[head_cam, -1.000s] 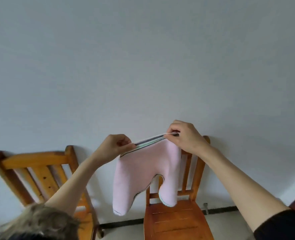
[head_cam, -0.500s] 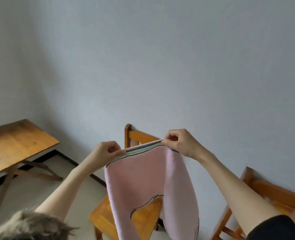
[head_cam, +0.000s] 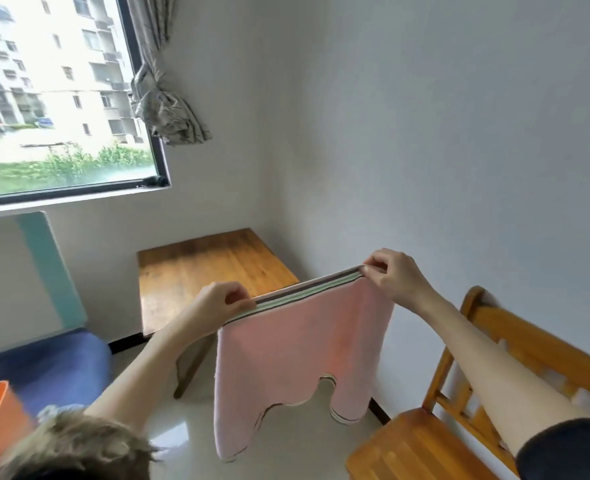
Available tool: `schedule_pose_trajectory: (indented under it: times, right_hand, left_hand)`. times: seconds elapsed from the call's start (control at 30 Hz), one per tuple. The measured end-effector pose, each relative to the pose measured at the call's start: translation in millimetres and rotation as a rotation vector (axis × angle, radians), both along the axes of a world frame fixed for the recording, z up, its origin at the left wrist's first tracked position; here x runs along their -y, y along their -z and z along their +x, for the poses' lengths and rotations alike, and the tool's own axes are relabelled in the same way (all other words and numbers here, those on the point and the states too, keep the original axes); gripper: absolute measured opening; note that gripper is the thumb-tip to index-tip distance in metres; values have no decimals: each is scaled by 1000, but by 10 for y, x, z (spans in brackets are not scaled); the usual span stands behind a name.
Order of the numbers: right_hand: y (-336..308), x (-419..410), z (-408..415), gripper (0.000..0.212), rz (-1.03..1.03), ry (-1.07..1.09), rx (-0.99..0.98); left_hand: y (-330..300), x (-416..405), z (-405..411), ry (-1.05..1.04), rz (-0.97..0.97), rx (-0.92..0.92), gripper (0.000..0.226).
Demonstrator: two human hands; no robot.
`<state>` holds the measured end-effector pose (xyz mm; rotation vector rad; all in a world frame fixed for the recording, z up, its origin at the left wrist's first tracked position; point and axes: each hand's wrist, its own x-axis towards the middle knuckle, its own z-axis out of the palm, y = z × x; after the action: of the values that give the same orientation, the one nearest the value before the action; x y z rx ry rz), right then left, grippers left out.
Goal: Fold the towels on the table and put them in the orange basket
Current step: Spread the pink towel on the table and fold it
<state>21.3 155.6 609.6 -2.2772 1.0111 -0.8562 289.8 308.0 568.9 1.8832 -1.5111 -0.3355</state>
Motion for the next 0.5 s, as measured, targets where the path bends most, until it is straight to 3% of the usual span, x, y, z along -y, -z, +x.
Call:
schedule_pose_trajectory:
  times: [0.33,0.5]
  right_hand:
    - [228,696,1810,22,-18,-30,-6]
    - [309,1238,2465,46,-30,-59,-25]
  left_hand:
    - [178,100,1511,-331,-20,43,30]
    - [320,316,2157,-385,33,44,26]
